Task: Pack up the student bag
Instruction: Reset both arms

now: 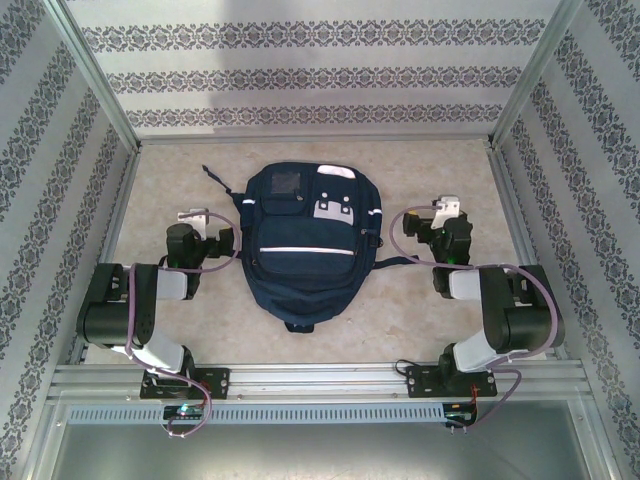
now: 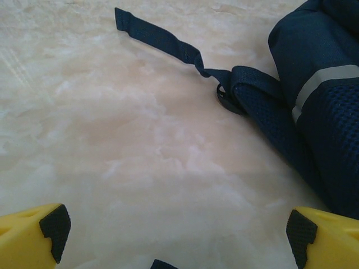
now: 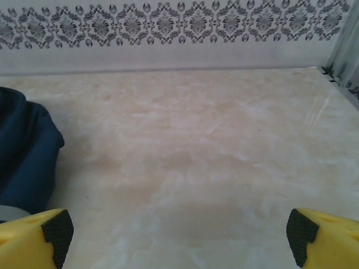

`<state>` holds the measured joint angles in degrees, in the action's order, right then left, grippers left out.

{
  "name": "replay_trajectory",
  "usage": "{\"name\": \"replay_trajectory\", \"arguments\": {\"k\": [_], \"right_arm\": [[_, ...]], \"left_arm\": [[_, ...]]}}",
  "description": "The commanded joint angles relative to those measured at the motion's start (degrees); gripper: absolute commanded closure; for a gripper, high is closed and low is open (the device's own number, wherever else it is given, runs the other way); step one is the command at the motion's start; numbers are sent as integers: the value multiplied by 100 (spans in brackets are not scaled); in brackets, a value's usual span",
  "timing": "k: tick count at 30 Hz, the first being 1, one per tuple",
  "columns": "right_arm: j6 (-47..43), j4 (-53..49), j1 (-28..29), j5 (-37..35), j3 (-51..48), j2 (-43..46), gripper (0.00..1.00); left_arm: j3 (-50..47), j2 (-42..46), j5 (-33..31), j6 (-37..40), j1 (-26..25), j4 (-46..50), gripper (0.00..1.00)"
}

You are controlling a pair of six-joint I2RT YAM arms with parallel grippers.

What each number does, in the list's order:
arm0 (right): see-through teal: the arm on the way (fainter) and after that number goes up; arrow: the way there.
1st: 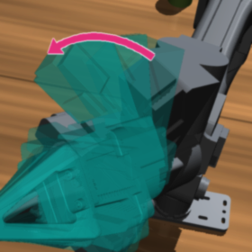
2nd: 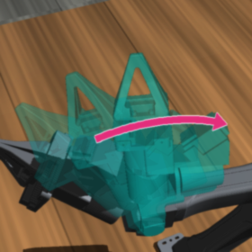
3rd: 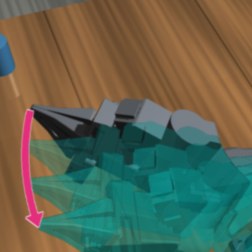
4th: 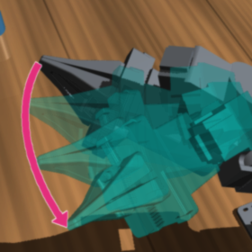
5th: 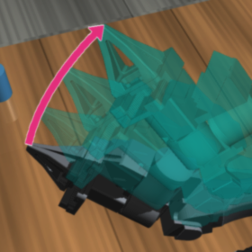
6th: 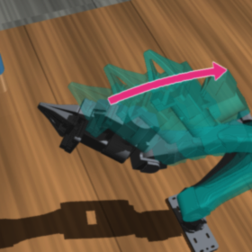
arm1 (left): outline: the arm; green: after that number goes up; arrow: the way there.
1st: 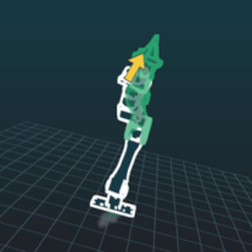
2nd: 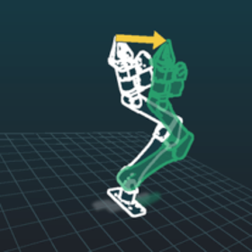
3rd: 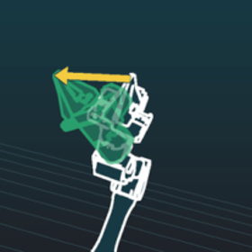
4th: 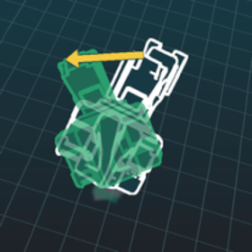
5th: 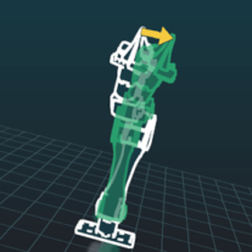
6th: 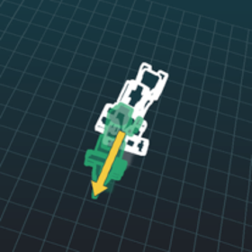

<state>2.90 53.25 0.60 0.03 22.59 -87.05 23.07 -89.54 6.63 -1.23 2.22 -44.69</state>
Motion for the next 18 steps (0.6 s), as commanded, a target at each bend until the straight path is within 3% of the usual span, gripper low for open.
{"name": "replay_trajectory", "arguments": {"k": [1,18], "right_arm": [[-120,-272,-29,-10,-16,34,2],[-158,-237,54,-144,-44,55,2]], "left_arm": [[101,-8,-74,106,-55,-242,0],[81,2,-75,105,-55,-251,0]]}}
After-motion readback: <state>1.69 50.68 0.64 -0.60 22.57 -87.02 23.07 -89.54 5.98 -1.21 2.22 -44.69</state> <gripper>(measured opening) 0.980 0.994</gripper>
